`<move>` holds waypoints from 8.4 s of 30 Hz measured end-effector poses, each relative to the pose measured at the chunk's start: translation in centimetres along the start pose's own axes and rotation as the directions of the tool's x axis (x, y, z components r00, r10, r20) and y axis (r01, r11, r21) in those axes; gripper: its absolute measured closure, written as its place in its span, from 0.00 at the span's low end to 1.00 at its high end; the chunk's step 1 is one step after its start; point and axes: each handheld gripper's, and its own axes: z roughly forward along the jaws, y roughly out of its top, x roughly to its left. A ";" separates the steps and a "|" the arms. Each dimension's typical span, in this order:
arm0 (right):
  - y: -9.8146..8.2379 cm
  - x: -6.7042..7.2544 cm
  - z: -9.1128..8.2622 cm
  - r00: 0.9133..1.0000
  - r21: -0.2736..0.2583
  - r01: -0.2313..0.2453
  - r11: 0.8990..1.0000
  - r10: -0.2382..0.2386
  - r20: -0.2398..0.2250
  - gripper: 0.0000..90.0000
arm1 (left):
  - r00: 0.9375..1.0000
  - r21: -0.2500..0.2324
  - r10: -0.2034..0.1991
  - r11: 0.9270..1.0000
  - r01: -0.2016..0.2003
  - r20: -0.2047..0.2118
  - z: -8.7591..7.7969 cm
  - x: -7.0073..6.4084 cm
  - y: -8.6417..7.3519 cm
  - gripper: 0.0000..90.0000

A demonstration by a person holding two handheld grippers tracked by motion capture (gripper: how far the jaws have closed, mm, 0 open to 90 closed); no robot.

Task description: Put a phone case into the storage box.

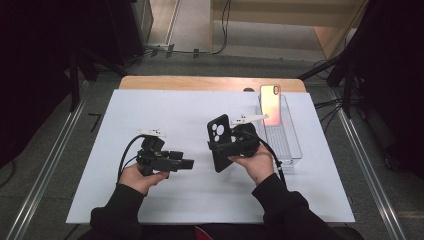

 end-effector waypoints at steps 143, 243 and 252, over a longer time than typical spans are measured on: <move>2.9 -19.5 -1.4 0.804 -0.131 -0.245 0.961 0.276 0.527 0.13 | 0.993 0.045 -0.032 0.998 0.037 -0.110 -2.3 3.0 -5.3 0.33; -2.9 -2.8 -3.6 0.993 0.215 0.078 0.973 -0.057 -0.102 0.27 | 0.997 0.050 -0.015 0.999 0.019 -0.082 -2.7 3.0 -5.1 0.31; -4.6 -2.5 -4.9 0.994 0.223 0.086 0.971 -0.068 -0.091 0.27 | 0.997 0.052 -0.011 0.999 0.015 -0.077 -2.6 2.9 -5.2 0.31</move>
